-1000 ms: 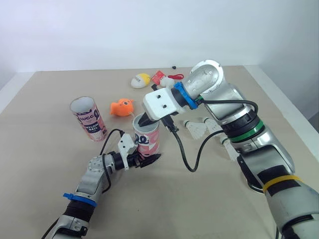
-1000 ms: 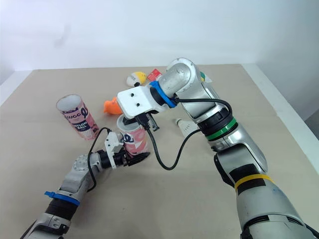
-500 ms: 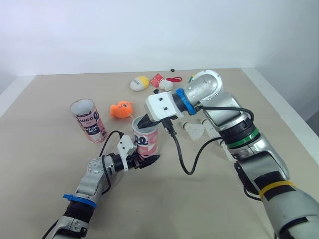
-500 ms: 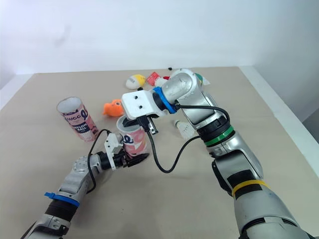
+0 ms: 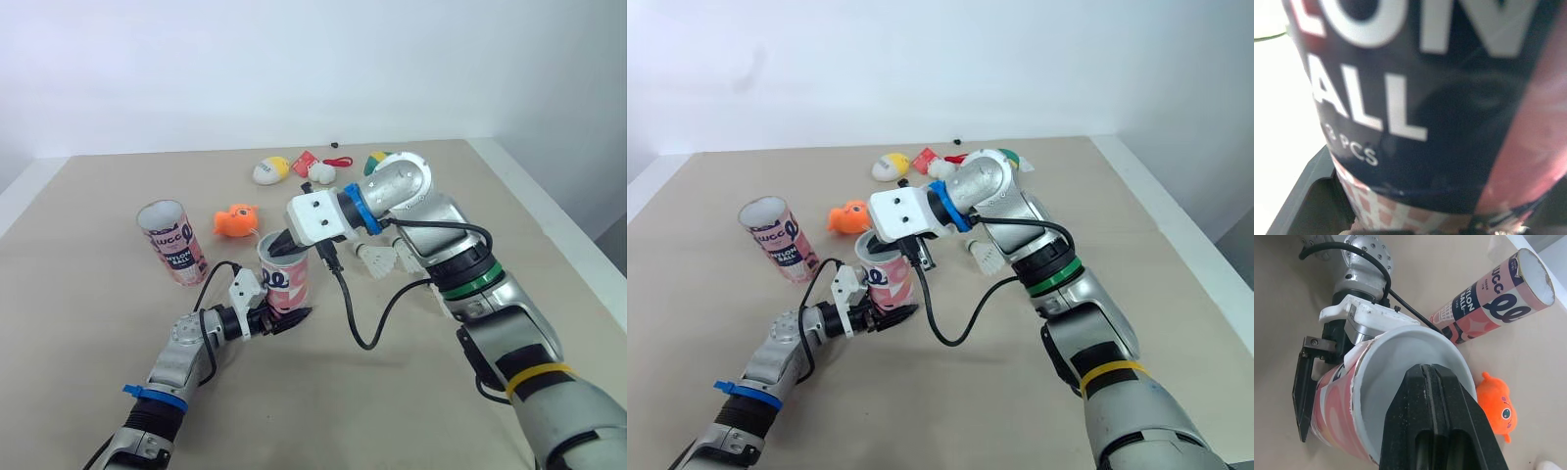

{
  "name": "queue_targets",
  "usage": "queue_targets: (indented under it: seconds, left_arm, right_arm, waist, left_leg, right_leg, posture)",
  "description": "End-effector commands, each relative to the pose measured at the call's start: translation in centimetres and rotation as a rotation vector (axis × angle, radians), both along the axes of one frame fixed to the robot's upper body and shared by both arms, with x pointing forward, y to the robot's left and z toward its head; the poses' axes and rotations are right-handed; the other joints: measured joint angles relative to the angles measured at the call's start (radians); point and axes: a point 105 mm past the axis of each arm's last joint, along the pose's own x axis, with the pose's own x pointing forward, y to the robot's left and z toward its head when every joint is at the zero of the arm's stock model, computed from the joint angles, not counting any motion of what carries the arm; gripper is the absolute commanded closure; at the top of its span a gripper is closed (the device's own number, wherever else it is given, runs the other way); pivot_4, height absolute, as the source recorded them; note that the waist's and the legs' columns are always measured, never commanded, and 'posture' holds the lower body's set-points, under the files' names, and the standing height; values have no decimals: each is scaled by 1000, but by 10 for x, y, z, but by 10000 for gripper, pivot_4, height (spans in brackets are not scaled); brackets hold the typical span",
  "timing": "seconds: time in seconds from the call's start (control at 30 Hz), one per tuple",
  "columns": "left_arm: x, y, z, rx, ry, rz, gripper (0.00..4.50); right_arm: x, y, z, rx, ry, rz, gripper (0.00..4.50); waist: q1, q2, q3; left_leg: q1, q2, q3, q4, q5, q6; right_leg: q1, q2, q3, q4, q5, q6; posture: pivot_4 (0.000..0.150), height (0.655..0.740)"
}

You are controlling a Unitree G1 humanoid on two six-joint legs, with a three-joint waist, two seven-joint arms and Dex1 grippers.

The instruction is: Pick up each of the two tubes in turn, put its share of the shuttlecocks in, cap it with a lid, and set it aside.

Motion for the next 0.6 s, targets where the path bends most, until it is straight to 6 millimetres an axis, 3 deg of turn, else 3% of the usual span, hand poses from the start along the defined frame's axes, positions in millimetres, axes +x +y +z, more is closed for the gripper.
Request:
queue_targets:
  seconds: [0.03, 0.1, 0.33, 0.37, 0.4, 0.5, 0.6]
  left_arm:
    - [-15, -4, -36, 72, 144, -33, 9787]
    - [-14, -4, -36, 72, 143, -32, 9787]
    - [-12, -2, -30, 65, 120, -29, 9787]
    - [-12, -1, -28, 65, 117, -27, 3372]
    - [-12, -1, -28, 65, 116, -27, 250]
    - [-13, 4, -26, 69, 111, -28, 0]
    - [-19, 10, -26, 81, 116, -37, 0]
  right_arm:
    - [-6, 0, 4, 4, 79, 25, 44559]
    - [-11, -3, 25, 83, 117, 31, 44559]
    - [-28, -24, 87, 362, 242, 9, 22294]
    - [-30, -29, 91, 399, 266, -4, 19189]
    - [-31, -33, 93, 423, 284, -15, 13749]
    - [-36, -54, 84, 482, 341, -106, 1683]
    - [-40, -68, 57, 478, 380, -205, 517]
  waist:
    - [0, -1, 2]
    - [1, -1, 4]
    - [6, -2, 21]
    - [6, -3, 21]
    - [6, -3, 22]
    - [6, -6, 23]
    - [4, -9, 25]
  left_leg:
    - [0, 0, 0, 0, 0, 0]
    - [-3, 0, -1, 0, 0, 0]
    - [-9, -1, -5, 1, 0, 0]
    - [-9, -1, -6, 1, 0, 0]
    - [-9, -1, -7, 1, 0, 0]
    - [-9, -1, -7, 1, 0, 0]
    - [-10, 0, -8, 1, 0, -1]
  right_leg:
    - [0, 0, 0, 0, 0, 0]
    - [-2, 0, 0, 0, 1, -1]
    - [-4, -2, -5, 0, 4, -7]
    - [-4, -3, -6, -1, 4, -7]
    - [-4, -3, -6, -1, 4, -7]
    - [-4, -2, -6, -1, 3, -7]
    - [-4, -2, -8, -1, 2, -8]
  posture:
    - [1500, 7400]
    - [1500, 7400]
    - [1500, 7400]
    - [1500, 7400]
    - [1500, 7400]
    - [1500, 7400]
    - [1500, 7400]
